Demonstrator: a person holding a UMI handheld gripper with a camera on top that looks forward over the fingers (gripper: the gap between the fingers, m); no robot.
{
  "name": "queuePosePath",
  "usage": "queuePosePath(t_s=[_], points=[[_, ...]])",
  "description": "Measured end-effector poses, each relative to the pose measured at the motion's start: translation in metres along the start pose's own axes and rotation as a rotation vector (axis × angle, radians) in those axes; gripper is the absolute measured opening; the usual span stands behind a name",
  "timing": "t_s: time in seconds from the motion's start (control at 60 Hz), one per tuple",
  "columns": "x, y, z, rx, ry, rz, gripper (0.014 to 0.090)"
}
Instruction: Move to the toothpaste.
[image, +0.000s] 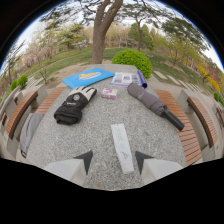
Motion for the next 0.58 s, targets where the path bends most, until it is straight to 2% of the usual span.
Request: queuePosePath(t_s=[0.233,0.583], points=[[0.009,-0.006,0.038,-0.023,-0.018,-0.007,0.0842],[0.008,-0.012,0.042,-0.013,-0.025,-0.005,0.0842]])
